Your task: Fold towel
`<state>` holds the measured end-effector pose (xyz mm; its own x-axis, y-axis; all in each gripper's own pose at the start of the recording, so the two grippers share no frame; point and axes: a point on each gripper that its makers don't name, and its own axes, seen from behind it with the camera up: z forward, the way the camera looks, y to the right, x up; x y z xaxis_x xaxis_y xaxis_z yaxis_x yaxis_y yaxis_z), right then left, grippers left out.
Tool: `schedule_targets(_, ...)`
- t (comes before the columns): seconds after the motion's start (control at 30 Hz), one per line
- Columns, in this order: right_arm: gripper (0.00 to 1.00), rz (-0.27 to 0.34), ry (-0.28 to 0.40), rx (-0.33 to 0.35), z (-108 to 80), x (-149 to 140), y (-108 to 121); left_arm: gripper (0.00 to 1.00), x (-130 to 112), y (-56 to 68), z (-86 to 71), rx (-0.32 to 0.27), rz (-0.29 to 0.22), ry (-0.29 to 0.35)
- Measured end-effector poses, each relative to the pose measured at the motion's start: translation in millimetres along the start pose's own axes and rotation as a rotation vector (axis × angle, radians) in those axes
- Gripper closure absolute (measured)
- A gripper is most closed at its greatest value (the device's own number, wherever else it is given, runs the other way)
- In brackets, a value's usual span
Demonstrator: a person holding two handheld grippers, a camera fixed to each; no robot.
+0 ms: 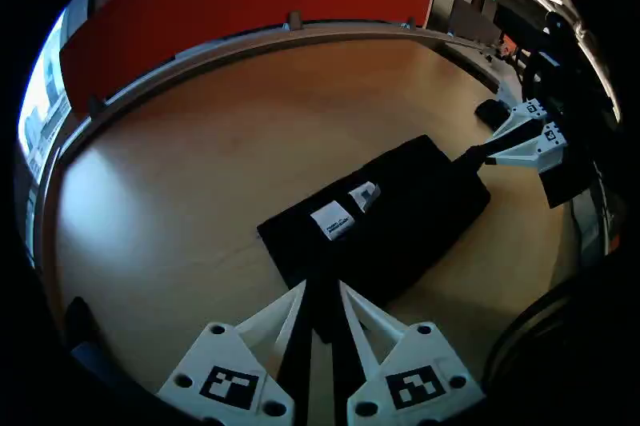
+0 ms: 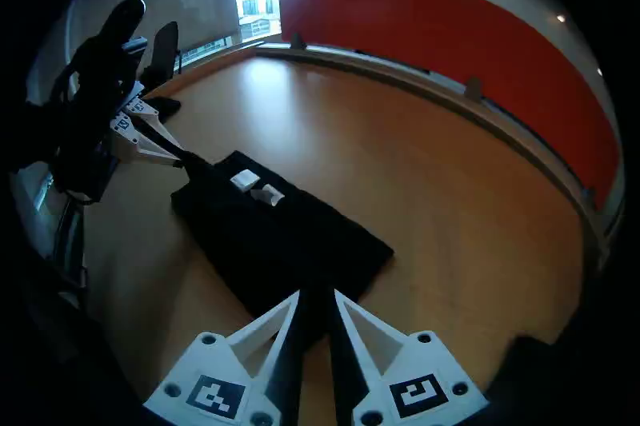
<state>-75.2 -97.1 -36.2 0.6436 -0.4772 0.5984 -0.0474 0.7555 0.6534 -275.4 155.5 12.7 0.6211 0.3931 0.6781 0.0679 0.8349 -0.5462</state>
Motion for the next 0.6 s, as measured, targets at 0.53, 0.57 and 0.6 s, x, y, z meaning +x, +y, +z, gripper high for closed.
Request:
schedule_targets(0.53, 0.74, 0.052, -0.018, -0.042, 28.7, -8.0, 15.4, 0.74, -4.2, -19.6, 34.4, 0.079, 0.018, -0.024)
schedule_targets(0.57, 0.73, 0.051, -0.019, -0.045, 29.7, -8.1, 16.4, 0.73, -3.4, -20.5, 35.2, 0.083, 0.018, -0.024)
schedule_targets(0.6, 0.71, 0.050, -0.020, -0.048, 30.6, -8.3, 17.4, 0.73, -2.6, -21.3, 35.9, 0.087, 0.019, -0.024)
